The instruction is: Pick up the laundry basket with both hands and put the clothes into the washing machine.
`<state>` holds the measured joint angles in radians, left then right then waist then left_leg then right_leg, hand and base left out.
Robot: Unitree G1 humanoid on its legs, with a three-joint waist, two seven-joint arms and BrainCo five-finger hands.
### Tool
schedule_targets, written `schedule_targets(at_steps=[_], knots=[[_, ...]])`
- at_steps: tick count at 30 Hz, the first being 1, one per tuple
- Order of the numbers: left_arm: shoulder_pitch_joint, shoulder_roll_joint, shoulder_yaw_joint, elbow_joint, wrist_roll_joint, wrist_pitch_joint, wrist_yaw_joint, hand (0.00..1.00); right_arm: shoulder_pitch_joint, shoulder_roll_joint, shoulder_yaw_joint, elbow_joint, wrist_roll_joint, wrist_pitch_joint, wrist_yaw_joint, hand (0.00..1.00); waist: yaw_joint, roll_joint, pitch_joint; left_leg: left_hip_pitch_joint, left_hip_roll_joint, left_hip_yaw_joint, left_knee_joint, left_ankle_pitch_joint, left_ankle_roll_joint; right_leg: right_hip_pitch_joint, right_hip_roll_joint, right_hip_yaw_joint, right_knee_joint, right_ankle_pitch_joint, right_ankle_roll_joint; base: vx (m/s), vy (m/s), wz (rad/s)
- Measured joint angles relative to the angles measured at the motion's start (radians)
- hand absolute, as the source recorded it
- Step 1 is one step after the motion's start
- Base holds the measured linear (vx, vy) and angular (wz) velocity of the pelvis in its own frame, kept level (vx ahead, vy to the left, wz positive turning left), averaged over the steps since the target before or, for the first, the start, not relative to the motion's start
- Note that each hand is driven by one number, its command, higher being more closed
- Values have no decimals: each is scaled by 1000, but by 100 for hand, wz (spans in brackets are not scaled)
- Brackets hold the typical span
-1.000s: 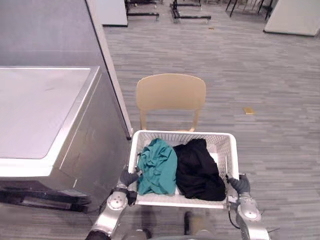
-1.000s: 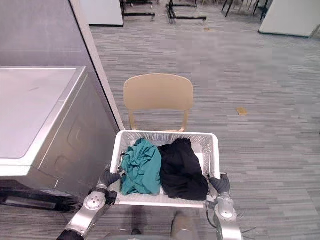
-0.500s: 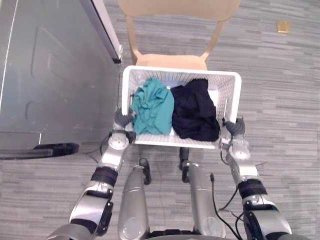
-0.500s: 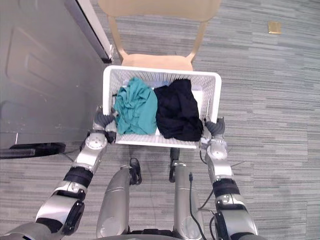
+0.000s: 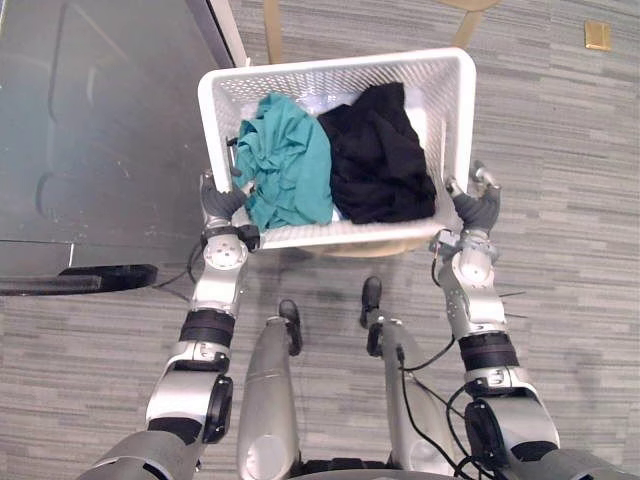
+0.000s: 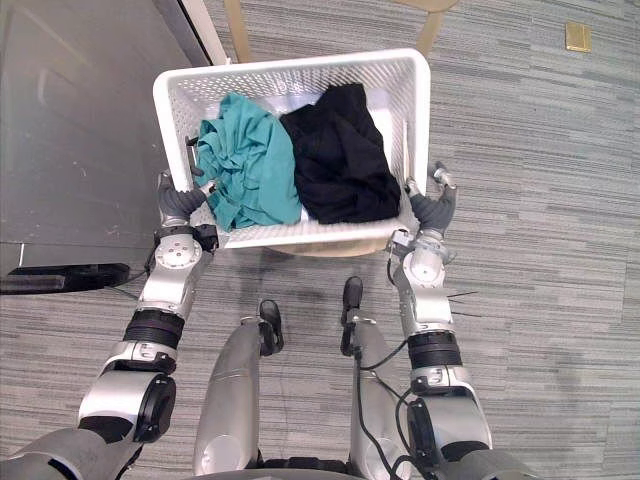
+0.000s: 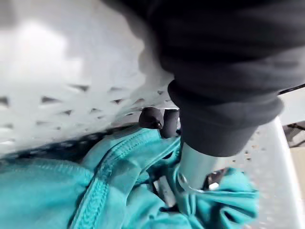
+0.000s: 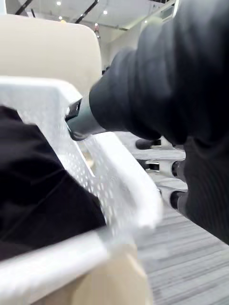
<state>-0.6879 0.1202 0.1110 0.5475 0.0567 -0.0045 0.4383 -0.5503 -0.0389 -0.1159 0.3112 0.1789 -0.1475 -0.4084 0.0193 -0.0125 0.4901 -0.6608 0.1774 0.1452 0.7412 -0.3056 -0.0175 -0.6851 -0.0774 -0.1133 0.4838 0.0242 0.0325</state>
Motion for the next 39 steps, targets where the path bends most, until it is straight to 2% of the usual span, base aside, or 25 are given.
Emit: schedule_targets(at_steps=[2,6,14,22,26,29,34,36,37,39], knots=[[1,-14,2,-9,-7,0,2,0,44,18,16,-61,0,-4,4,0,-2,-1,11,13,-3,6,-3,0,0,9,-6,1,7,-8,3,14,5,6],[10,-30,12,-10,-7,0,3,0,97,44,34,-74,8,-8,21,0,-2,-1,11,24,-3,7,-4,-1,0,19,-7,1,12,-14,4,5,-13,2],[86,-19,49,-54,-6,-2,-1,0,184,28,-33,-109,8,-25,22,0,-5,-1,11,50,4,11,-9,-2,-1,37,-2,3,19,-20,1,-13,-25,-1],[149,32,47,-96,6,-24,-51,0,275,22,-36,-184,-3,-34,64,0,-3,-2,11,127,12,23,-44,-1,-2,105,5,3,-4,-22,-3,9,-14,0],[189,40,32,-118,33,-45,-90,0,339,18,-35,-226,-26,-34,89,0,-3,-2,11,165,11,31,-71,3,-9,137,5,3,-17,-24,-5,58,-16,0],[242,38,7,-132,33,-52,-90,0,384,9,-34,-226,-38,-34,112,0,-3,-5,9,209,7,38,-96,5,-12,168,4,5,-19,-33,-6,74,-21,1],[394,20,-9,-137,14,-76,-109,0,507,9,-20,-199,-55,-31,158,0,-1,-10,6,314,-13,42,-178,19,-33,245,-9,1,-35,-59,-5,90,-44,9],[488,20,-41,-137,-12,-88,-121,0,560,5,-5,-132,-67,-24,196,0,-2,-30,-11,368,-27,41,-241,40,-38,286,-14,-6,-57,-66,-5,101,-49,13],[524,19,-49,-136,-20,-91,-133,0,580,3,0,-94,-74,-21,208,0,-3,-38,-21,388,-32,37,-269,49,-42,303,-15,-12,-73,-66,-5,115,-48,21],[617,1,-87,-124,-61,-112,-169,0,639,-5,1,5,-94,-16,241,0,-3,-43,-82,407,-47,19,-328,78,-45,323,-25,-37,-101,-71,-3,158,-42,35]])
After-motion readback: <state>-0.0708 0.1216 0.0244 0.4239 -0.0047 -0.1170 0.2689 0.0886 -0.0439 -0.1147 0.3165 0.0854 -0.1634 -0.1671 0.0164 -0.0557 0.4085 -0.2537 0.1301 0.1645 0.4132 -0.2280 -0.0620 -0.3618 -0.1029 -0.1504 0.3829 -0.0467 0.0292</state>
